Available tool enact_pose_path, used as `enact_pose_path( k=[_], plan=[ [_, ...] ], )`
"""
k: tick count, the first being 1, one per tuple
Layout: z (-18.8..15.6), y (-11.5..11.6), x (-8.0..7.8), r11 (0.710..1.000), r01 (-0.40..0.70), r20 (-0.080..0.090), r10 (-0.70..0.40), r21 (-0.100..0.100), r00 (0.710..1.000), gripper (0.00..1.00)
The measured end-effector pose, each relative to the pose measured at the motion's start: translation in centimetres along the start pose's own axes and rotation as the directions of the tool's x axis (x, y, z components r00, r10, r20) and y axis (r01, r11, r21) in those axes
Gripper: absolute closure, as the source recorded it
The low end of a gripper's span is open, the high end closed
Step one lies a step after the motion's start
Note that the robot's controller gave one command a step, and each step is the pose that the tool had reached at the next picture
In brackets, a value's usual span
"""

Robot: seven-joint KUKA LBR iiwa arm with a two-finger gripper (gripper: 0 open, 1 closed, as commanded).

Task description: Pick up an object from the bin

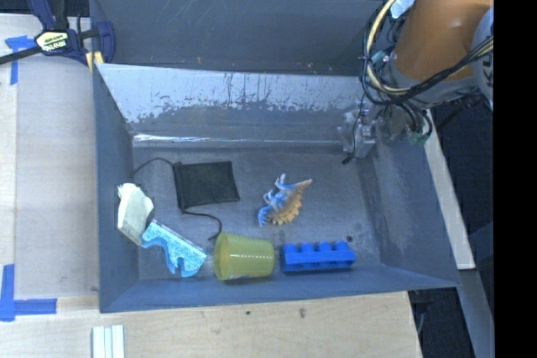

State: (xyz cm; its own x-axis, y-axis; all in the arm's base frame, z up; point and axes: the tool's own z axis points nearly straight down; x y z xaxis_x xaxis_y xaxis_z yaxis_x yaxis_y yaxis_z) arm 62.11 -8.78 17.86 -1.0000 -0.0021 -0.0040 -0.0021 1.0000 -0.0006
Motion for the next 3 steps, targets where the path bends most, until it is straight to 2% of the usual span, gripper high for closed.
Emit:
enact_pose_path(
  k=[1,2,3],
  plan=[
    [0.0,0.0,0.0,1.0,0.0,0.0,0.0,0.0,1.0,0.0],
    [2.5,1.3,1.0,0.995,-0.097,0.005,0.097,0.0,0.995,0.0],
    [4.6,2.0,0.3,0.996,-0.085,-0.001,0.085,0.0,0.996,0.0]
  ],
)
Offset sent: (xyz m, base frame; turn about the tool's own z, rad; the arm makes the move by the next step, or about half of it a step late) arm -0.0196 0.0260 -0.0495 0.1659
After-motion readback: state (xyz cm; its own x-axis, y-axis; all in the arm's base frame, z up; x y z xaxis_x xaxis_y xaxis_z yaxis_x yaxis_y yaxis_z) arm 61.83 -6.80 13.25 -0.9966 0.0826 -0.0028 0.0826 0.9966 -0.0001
